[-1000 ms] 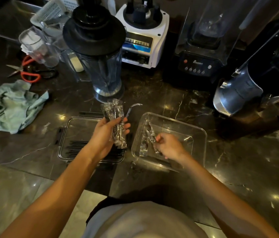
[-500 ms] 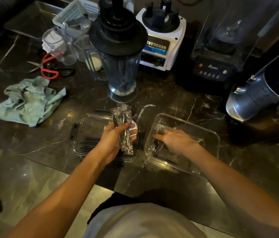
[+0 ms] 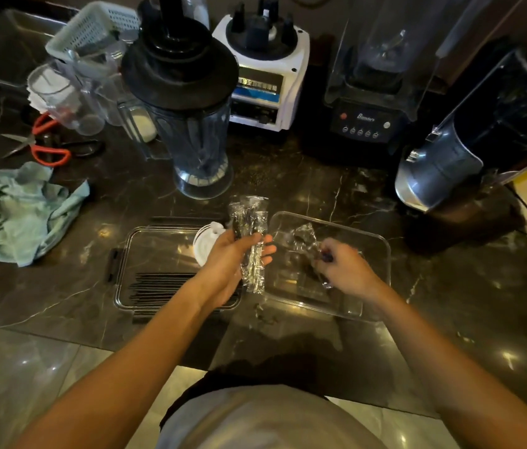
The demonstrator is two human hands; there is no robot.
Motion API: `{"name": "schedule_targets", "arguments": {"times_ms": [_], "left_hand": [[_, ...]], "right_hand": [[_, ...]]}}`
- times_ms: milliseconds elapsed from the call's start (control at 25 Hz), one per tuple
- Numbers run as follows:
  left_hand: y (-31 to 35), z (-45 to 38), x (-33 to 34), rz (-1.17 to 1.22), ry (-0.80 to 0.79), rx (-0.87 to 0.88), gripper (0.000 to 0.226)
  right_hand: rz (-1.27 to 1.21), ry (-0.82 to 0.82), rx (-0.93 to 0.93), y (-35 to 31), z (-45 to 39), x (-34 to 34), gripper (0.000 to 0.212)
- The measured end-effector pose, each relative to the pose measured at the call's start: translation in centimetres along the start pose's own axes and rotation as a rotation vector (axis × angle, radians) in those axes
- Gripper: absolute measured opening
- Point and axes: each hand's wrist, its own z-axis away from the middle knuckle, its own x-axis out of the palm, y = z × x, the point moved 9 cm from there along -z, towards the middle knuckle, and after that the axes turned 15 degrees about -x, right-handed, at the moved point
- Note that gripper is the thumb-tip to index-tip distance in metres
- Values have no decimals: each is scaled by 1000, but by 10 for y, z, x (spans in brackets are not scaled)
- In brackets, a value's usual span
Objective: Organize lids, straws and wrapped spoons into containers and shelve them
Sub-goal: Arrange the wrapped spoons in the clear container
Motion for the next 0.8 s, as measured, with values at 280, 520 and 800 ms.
{"name": "schedule_targets", "arguments": {"times_ms": [280, 520, 800], "left_hand": [[-29, -12, 80, -161, -114, -56, 26], [-56, -22, 117, -212, -250, -143, 45], [-65, -42, 118, -111, -153, -196, 15]], "right_hand": [[-777, 246, 21, -23, 50, -15, 18], [-245, 215, 55, -25, 58, -23, 3], [-13, 100, 4, -7, 71, -17, 59]]}}
